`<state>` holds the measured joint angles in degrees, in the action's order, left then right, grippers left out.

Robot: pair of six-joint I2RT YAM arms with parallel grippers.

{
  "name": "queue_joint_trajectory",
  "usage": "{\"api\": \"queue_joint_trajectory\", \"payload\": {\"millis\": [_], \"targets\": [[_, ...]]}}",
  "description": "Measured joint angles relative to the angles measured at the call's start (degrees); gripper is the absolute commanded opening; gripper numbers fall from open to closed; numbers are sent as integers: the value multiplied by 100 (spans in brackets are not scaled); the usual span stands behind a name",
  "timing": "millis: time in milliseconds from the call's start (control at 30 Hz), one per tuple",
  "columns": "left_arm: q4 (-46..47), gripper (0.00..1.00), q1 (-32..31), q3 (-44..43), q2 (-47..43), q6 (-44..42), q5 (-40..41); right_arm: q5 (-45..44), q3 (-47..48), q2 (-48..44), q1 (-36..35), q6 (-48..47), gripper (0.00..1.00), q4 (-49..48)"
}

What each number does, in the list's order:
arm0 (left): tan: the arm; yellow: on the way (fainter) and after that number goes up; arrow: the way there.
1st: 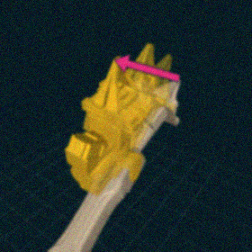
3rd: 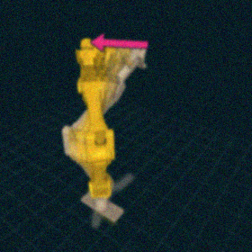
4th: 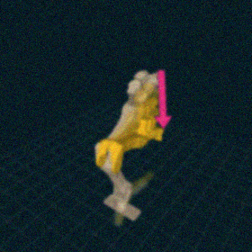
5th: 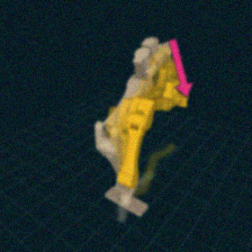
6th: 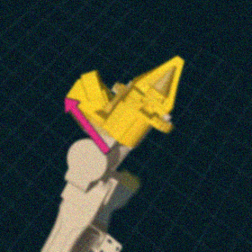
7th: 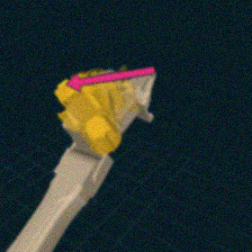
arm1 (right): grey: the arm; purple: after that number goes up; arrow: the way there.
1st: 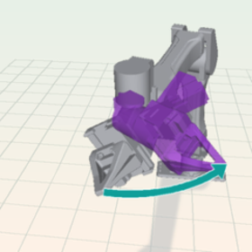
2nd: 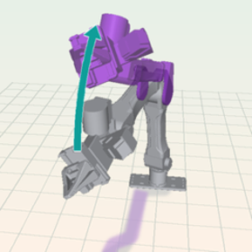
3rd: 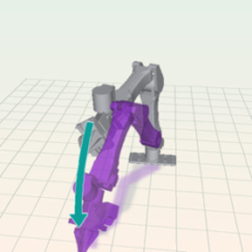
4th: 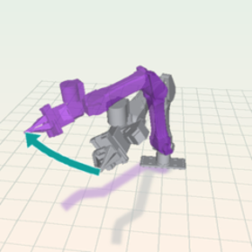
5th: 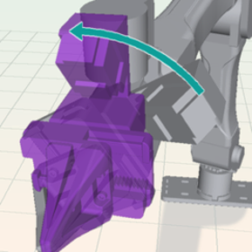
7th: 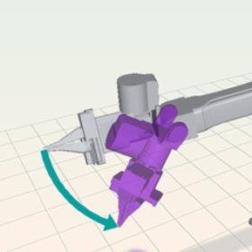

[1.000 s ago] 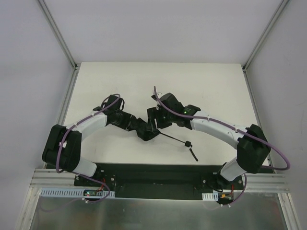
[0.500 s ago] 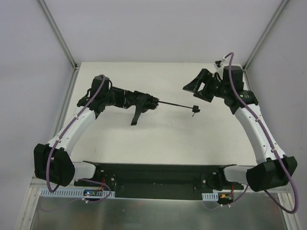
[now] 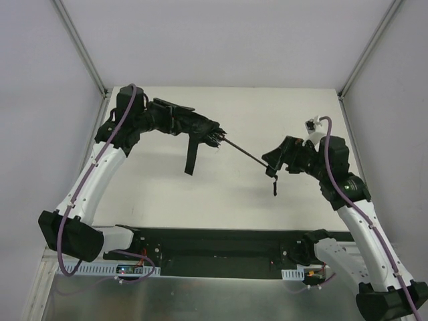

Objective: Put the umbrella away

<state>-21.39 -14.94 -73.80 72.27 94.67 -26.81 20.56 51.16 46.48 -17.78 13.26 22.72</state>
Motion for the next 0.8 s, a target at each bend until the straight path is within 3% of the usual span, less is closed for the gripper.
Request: {"api": "queue_joint_trajectory", "payload": {"millis": [167, 367, 500, 633, 800], "targets": [[-131, 0, 28, -262, 92, -96, 2, -439, 262, -17, 455, -525, 93, 627], [7, 0, 153, -177, -22, 153, 105, -260, 2887, 1379, 490, -1268, 95, 1954], [-61, 0, 192, 192, -354, 389, 328, -308, 3438, 1537, -109, -1554, 100, 2133], [-76, 0, 232, 203, -245, 385, 343, -844, 3807, 1453, -409, -1753, 96, 2763], [-107, 0, 313, 201, 13, 350, 505, -1971, 4465, 1585, 249, -1987, 96, 3541]]}}
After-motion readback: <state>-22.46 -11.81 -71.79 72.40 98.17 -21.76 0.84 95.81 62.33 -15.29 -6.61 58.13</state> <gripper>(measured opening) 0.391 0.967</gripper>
